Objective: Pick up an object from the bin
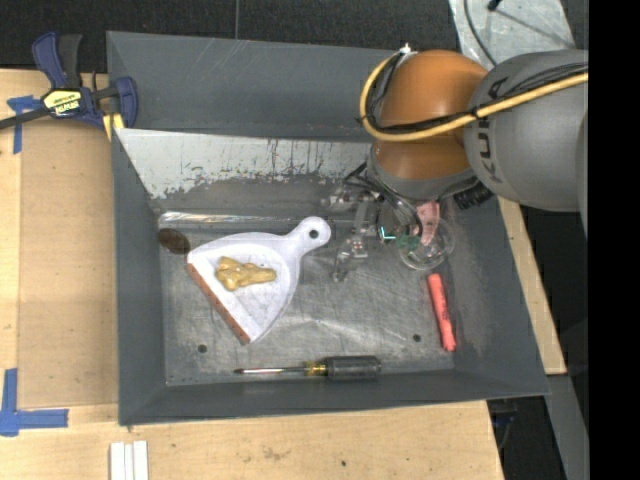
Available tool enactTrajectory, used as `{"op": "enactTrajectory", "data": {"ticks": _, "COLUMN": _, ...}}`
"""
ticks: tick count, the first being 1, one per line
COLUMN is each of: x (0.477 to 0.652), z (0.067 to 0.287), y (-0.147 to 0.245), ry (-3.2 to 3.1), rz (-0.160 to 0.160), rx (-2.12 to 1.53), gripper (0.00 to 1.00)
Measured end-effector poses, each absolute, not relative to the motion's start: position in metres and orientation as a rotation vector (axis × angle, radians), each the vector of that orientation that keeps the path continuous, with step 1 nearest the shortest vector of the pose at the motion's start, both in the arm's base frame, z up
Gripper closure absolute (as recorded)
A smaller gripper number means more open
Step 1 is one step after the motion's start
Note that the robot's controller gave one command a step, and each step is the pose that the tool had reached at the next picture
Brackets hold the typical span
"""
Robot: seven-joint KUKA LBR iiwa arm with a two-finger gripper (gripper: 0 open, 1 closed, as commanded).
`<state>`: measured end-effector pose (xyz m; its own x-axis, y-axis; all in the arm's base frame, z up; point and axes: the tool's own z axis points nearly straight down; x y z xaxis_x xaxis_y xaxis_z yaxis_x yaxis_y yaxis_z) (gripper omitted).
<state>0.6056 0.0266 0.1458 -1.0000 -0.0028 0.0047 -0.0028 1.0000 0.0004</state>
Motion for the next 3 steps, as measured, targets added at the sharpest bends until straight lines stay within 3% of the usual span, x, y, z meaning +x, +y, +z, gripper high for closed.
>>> {"op": "enactTrajectory", "data": {"ticks": 1, "x": 0.606, "z": 0.149, "y": 0.027, "ry": -3.141, "rz": -0.001, "rx": 0.004, "gripper": 0.0}}
{"op": "enactTrajectory", "data": {"ticks": 2, "x": 0.62, "z": 0.117, "y": 0.031, "ry": -3.15, "rz": 0.001, "rx": 0.111, "gripper": 0.0}}
{"op": "enactTrajectory", "data": {"ticks": 3, "x": 0.617, "z": 0.098, "y": 0.048, "ry": -3.104, "rz": 0.001, "rx": 0.483, "gripper": 0.0}}
